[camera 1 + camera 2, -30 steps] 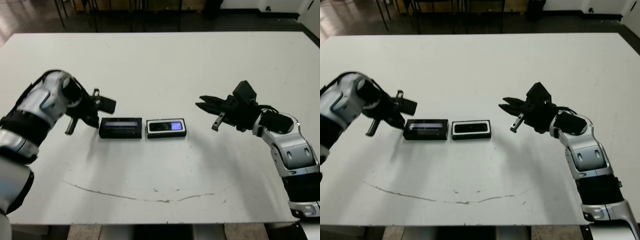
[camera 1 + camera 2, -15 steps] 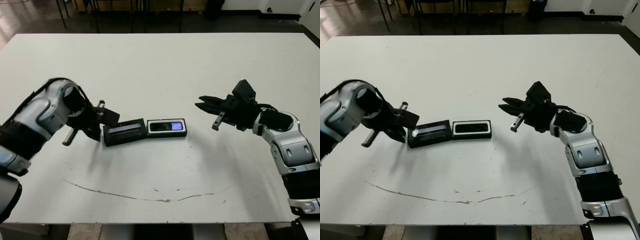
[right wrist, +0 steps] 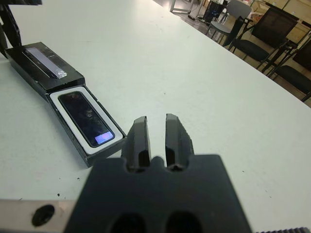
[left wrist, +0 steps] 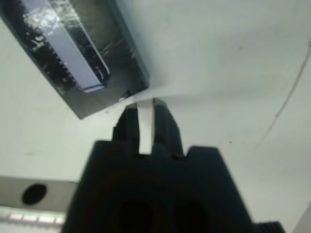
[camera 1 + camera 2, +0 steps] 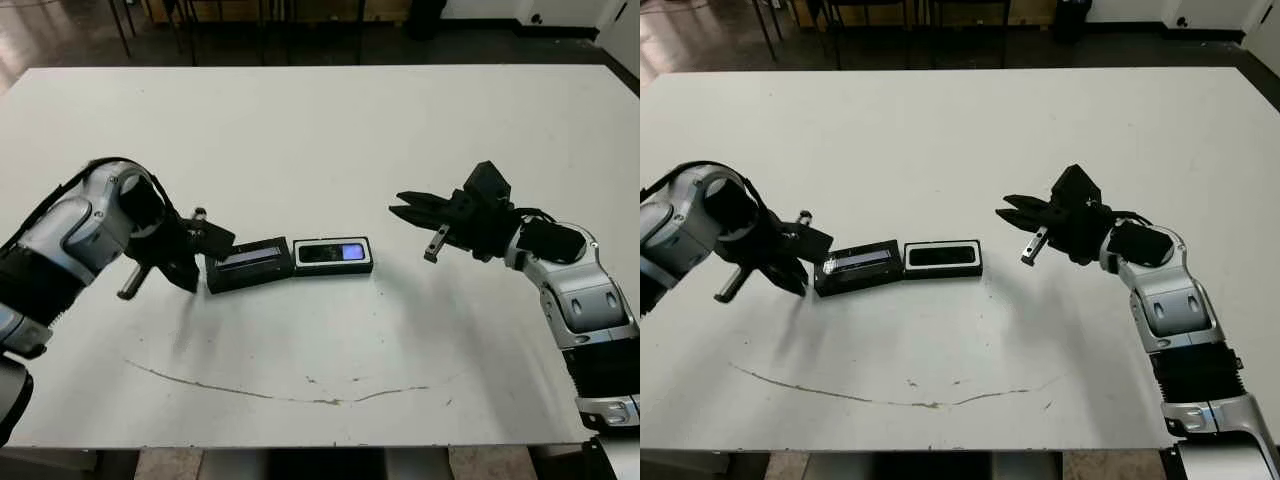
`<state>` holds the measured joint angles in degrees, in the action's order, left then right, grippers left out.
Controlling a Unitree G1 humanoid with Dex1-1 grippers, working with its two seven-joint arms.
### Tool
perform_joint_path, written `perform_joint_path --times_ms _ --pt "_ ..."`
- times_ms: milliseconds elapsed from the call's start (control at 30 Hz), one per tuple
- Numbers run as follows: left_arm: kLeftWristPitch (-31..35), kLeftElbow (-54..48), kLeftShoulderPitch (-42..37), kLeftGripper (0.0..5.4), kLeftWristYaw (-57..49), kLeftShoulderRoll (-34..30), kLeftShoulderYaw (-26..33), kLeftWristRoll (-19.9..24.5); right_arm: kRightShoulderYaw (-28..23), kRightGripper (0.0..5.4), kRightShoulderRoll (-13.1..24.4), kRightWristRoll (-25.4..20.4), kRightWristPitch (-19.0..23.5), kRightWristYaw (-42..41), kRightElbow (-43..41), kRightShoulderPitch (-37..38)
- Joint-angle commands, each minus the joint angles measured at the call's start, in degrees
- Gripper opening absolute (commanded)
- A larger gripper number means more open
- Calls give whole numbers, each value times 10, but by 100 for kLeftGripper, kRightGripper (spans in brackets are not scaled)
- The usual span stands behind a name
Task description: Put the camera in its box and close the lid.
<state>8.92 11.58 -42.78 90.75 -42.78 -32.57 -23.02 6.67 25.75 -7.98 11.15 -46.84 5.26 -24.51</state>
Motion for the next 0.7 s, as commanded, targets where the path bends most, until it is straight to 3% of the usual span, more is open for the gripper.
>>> perform_joint_path --times_ms 33,300,500,567,700 --pt "-29 1 4 0 -61 -31 24 -24 3 2 2 -1 3 -4 10 -3" --pt "-37 53 -8 0 -249 -81 84 -107 1 2 1 -5 0 -5 8 5" --pt "-21 58 -11 0 -262 -114 81 -175 -2 2 6 -10 9 -9 7 8" --pt "-20 47 5 5 -280 -119 109 -157 -3 0 6 -13 10 -11 10 8" --pt "-40 35 52 66 -297 -104 229 4 -1 0 6 -11 6 -9 11 10"
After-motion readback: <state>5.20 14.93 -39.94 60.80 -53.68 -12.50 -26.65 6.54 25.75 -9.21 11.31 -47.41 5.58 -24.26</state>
